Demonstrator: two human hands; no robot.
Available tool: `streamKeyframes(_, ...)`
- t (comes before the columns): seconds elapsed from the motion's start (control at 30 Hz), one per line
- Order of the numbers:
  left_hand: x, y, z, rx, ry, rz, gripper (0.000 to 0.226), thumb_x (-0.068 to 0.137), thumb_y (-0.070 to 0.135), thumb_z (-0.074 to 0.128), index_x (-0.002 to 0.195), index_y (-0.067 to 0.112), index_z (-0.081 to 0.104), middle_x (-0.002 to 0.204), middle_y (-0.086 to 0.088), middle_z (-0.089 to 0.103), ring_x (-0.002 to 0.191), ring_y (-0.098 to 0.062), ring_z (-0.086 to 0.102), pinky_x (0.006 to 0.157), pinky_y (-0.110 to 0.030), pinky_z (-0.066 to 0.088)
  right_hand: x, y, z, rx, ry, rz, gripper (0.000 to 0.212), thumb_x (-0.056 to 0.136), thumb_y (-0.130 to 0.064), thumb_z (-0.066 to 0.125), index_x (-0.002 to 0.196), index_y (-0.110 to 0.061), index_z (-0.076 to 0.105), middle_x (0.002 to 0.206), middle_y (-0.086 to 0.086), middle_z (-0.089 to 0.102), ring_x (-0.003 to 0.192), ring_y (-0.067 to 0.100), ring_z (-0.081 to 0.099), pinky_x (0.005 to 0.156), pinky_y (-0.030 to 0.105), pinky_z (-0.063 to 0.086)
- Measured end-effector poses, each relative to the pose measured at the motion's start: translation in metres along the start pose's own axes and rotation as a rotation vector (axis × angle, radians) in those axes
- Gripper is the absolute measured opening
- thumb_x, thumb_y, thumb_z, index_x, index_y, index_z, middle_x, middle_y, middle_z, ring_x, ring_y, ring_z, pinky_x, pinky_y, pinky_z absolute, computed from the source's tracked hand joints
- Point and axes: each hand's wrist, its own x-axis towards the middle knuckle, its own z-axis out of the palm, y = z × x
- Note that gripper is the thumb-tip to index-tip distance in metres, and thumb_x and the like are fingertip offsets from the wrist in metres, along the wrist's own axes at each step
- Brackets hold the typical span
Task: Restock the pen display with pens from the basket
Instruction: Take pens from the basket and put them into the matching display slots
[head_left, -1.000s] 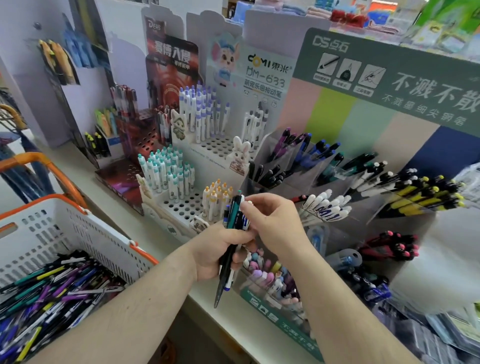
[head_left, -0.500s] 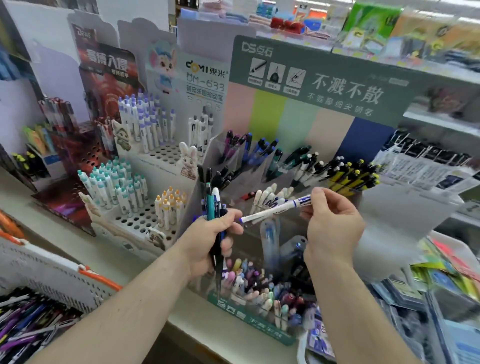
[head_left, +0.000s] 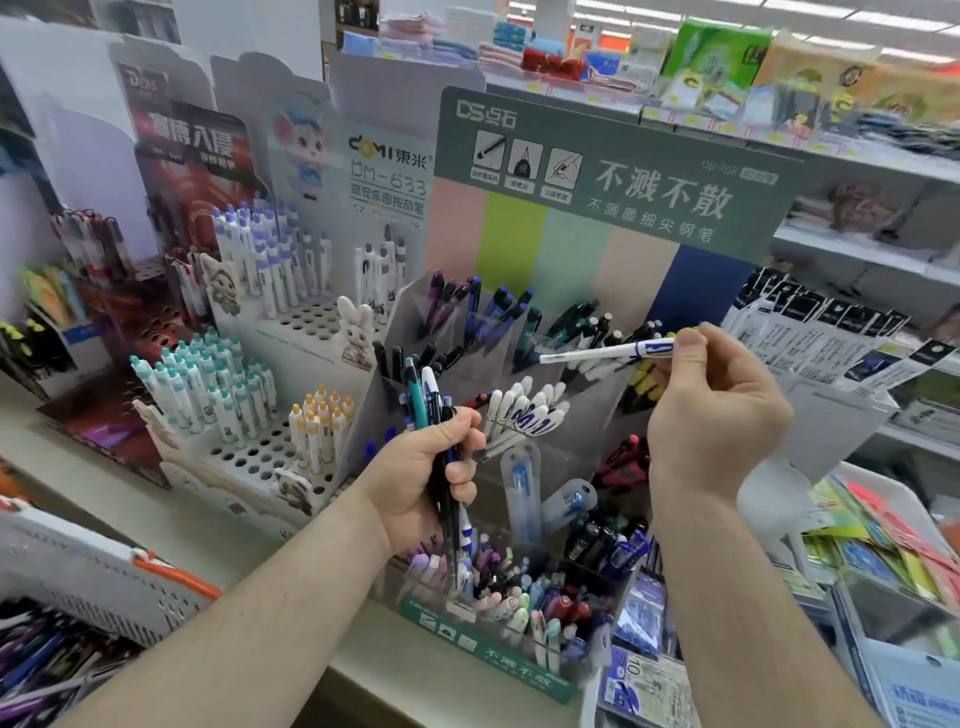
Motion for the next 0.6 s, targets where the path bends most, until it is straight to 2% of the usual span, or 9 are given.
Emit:
streamKeyframes(0.1, -0.002, 0.001, -0.003, 0.007, 0.016, 0.009, 0.008, 0.078, 0.02, 0.06, 0.084, 0.014, 0.058, 0.064, 0.002, 0.058, 0.037, -0.005, 0.039, 0.037, -0.017, 0.033, -0.002, 0.009, 0.014, -0.152, -0.081, -0.203, 0.022, 0.091, -0.023, 0.071, 0.107, -0.009, 0.076, 0.087, -0.008, 0.07, 0.075, 0.001, 0.061, 0.074, 0.011, 0.051)
streamKeyframes(0.2, -0.005, 0.003, -0.003, 0.055, 0.015, 0.026, 0.009, 0.078, 0.019, 0.06, 0.084, 0.014, 0.056, 0.063, 0.001, 0.059, 0.038, -0.005, 0.039, 0.038, -0.017, 0.033, -0.011, 0.021, 0.03, -0.259, -0.205, -0.276, 0.02, 0.09, -0.019, 0.071, 0.108, -0.009, 0.074, 0.082, -0.011, 0.065, 0.071, 0.002, 0.059, 0.071, 0.005, 0.046)
streamKeyframes(0.23, -0.007, 0.003, -0.004, 0.083, 0.013, 0.031, 0.01, 0.078, 0.019, 0.061, 0.084, 0.014, 0.056, 0.063, 0.0, 0.059, 0.038, -0.006, 0.04, 0.038, -0.018, 0.033, -0.013, 0.024, 0.033, -0.279, -0.242, -0.291, 0.017, 0.09, -0.018, 0.071, 0.105, -0.01, 0.073, 0.08, -0.011, 0.065, 0.068, 0.003, 0.059, 0.07, 0.01, 0.047)
streamKeyframes(0.3, -0.01, 0.004, -0.005, 0.138, 0.006, 0.042, 0.012, 0.077, 0.02, 0.062, 0.085, 0.014, 0.055, 0.063, 0.0, 0.059, 0.039, -0.006, 0.041, 0.039, -0.018, 0.034, -0.017, 0.031, 0.038, -0.364, -0.358, -0.32, 0.009, 0.09, -0.019, 0.071, 0.096, -0.012, 0.073, 0.075, -0.01, 0.065, 0.069, 0.013, 0.062, 0.068, 0.027, 0.05)
streamKeyframes(0.33, -0.011, 0.005, -0.006, 0.164, 0.002, 0.049, 0.014, 0.077, 0.02, 0.062, 0.086, 0.013, 0.055, 0.064, -0.001, 0.06, 0.04, -0.007, 0.041, 0.04, -0.019, 0.034, -0.019, 0.034, 0.04, -0.442, -0.432, -0.322, 0.009, 0.091, -0.021, 0.069, 0.093, -0.014, 0.074, 0.075, -0.007, 0.067, 0.071, 0.017, 0.064, 0.066, 0.03, 0.049)
streamKeyframes(0.47, -0.016, 0.007, -0.009, 0.229, -0.015, 0.069, 0.016, 0.077, 0.02, 0.063, 0.088, 0.011, 0.056, 0.065, -0.002, 0.06, 0.041, -0.008, 0.042, 0.041, -0.02, 0.036, -0.023, 0.035, 0.044, -0.652, -0.639, -0.219, 0.022, 0.096, -0.031, 0.059, 0.095, -0.019, 0.078, 0.084, -0.002, 0.073, 0.08, 0.019, 0.064, 0.068, 0.03, 0.048)
streamKeyframes(0.53, -0.016, 0.007, -0.011, 0.243, -0.024, 0.07, 0.017, 0.078, 0.02, 0.063, 0.089, 0.01, 0.057, 0.066, -0.003, 0.061, 0.042, -0.009, 0.043, 0.041, -0.021, 0.037, -0.024, 0.03, 0.043, -0.615, -0.638, -0.21, 0.026, 0.097, -0.029, 0.056, 0.086, -0.017, 0.077, 0.078, -0.004, 0.071, 0.079, 0.018, 0.063, 0.068, 0.032, 0.049)
streamKeyframes(0.6, -0.017, 0.007, -0.013, 0.269, -0.04, 0.063, 0.016, 0.078, 0.02, 0.063, 0.089, 0.01, 0.058, 0.067, -0.004, 0.062, 0.042, -0.009, 0.044, 0.042, -0.022, 0.038, -0.027, 0.022, 0.039, -0.522, -0.6, -0.238, 0.022, 0.096, -0.024, 0.059, 0.085, -0.016, 0.076, 0.076, -0.009, 0.067, 0.078, 0.016, 0.062, 0.07, 0.032, 0.05)
